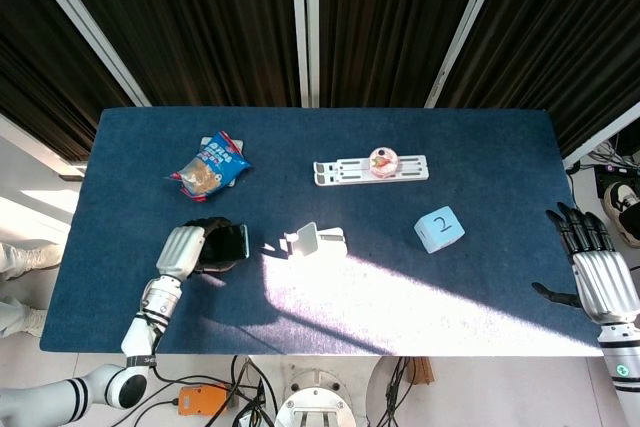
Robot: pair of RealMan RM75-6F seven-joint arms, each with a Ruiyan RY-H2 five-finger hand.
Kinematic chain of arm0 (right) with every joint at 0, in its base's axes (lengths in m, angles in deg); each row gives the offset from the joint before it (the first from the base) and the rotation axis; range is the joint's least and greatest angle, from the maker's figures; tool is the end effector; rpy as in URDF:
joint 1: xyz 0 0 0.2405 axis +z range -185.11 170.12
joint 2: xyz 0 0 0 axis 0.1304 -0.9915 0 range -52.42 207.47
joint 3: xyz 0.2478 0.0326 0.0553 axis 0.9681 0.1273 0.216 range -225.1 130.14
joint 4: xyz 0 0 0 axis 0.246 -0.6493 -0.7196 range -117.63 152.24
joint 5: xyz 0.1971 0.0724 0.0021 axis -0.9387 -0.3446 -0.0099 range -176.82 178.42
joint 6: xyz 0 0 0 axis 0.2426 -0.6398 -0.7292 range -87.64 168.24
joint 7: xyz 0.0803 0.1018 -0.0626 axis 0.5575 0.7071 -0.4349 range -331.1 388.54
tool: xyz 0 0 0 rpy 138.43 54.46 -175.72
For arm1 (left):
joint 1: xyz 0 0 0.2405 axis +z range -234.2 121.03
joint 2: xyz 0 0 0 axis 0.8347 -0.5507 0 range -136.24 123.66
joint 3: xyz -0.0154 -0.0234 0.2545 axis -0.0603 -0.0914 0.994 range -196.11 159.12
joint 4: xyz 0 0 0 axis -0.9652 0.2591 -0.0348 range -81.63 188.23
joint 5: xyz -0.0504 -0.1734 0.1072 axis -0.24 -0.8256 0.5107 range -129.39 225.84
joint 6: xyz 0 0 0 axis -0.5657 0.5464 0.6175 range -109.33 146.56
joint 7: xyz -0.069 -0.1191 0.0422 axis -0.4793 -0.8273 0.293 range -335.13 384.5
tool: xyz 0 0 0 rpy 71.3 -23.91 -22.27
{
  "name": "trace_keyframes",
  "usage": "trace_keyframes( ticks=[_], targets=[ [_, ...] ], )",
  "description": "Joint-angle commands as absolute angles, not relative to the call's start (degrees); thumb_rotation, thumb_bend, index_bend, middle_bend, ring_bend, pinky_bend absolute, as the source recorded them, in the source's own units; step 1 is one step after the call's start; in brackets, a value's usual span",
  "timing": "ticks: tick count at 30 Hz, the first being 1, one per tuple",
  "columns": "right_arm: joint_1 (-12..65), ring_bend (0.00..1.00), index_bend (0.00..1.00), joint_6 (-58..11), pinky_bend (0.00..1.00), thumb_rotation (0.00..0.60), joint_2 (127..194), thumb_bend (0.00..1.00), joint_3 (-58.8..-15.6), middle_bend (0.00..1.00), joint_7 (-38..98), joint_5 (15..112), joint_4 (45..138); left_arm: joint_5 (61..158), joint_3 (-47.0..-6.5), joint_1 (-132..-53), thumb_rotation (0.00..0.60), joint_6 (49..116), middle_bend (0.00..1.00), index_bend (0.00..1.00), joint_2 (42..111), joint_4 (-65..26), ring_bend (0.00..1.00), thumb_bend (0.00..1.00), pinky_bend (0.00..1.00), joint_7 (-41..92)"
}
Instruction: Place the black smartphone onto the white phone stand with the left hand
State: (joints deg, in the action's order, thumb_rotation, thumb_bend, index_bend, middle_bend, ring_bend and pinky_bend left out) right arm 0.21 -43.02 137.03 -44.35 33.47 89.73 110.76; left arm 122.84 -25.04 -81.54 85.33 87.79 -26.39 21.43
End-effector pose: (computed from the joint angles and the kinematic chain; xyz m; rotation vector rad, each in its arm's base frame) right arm -0.2983 -0.1968 0.1767 1.4629 -0.8865 0.9697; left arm -0.2246 0.2765 -0.0230 -1.5186 -1.3105 -1.1399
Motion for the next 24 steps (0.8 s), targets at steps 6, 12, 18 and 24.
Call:
trace_keyframes(
  ticks=[6,12,18,24],
  targets=[
    [0.05,0.00,0.00,-43.28,0.04,0.600,136.95,0.11,-44.40,0.00,33.16,89.92,110.92,123.70,-29.32,-80.57,0.600,88.00,0.61,0.57,87.38,-32.69,0.50,0.21,0.43,8.63],
    [-0.51,0.00,0.00,-43.58,0.04,0.600,136.86,0.11,-44.61,0.00,33.28,89.57,110.67,122.15,-32.21,-81.97,0.600,88.03,0.61,0.57,90.23,-36.59,0.49,0.20,0.43,7.31],
    [-1.03,0.00,0.00,-43.84,0.04,0.600,136.91,0.11,-44.77,0.00,33.76,89.23,110.15,121.71,-33.50,-84.71,0.600,88.53,0.61,0.57,96.48,-36.00,0.47,0.20,0.43,11.93],
    [-1.24,0.00,0.00,-43.63,0.04,0.600,137.07,0.11,-44.79,0.00,34.12,88.80,109.62,120.63,-34.93,-87.07,0.600,89.06,0.60,0.57,103.66,-32.96,0.46,0.20,0.43,13.93]
  ],
)
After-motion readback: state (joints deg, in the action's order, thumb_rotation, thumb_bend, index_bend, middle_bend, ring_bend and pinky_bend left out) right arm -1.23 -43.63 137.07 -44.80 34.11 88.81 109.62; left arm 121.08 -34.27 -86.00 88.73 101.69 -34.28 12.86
